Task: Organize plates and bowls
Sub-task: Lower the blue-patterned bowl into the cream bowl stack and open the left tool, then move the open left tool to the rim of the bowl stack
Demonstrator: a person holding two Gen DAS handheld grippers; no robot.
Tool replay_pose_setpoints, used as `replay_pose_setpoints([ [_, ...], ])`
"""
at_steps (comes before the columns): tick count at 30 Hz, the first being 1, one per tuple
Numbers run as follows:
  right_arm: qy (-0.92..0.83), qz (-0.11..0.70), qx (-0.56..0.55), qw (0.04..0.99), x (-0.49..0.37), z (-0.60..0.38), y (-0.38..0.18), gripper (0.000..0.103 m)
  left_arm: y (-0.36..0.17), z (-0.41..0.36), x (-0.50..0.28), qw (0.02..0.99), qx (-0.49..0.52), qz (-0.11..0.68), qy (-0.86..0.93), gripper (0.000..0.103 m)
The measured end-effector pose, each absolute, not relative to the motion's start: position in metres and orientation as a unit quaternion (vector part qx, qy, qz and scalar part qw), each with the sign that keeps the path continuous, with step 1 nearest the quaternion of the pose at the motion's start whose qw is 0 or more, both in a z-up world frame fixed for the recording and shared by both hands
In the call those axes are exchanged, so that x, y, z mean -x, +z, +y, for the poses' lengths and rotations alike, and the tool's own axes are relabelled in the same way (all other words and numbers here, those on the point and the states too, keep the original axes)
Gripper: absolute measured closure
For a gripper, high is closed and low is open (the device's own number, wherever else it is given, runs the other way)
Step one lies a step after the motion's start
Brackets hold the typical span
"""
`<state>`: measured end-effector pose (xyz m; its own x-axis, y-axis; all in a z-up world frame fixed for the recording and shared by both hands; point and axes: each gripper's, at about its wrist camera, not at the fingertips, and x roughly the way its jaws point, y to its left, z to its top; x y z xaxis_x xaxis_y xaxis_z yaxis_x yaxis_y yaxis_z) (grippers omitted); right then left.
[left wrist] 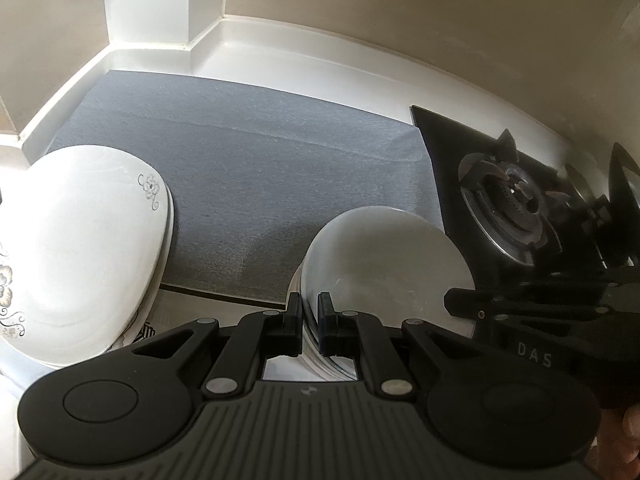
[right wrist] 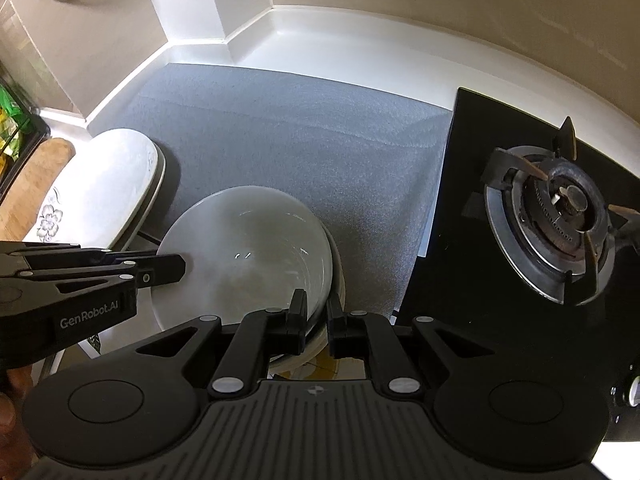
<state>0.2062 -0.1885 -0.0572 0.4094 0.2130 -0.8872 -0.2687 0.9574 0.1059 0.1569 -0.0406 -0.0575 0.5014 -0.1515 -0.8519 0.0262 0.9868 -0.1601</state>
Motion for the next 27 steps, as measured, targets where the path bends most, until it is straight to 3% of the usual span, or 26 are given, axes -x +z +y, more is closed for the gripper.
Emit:
replay_pose_setpoints([
  [14,0.13,0.513,0.04,0.848,-0.206,-0.182,-0.058,0.088,-0.058,-0.043,-0.159,0.866,0.057,0.495,-0.043,0.094],
  [21,0.117,0.513,0.008,0.85,-0.202,-0.188,-0.059,0.079,-0.048,-0.036,-0.154,0.872,0.058,0.481,-0.068,0.057],
  [24,0.105,0.504,-0.008,0.857,-0.198,-0.189,-0.058,0.075,-0.042,-0.025,-0.147,0.88,0.063,0.464,-0.079,0.048],
  [27,0.092,0.482,-0.015,0.871,-0.188,-0.186,-0.053,0.074,-0.038,-0.015,-0.138,0.881,0.071,0.458,-0.089,0.045],
])
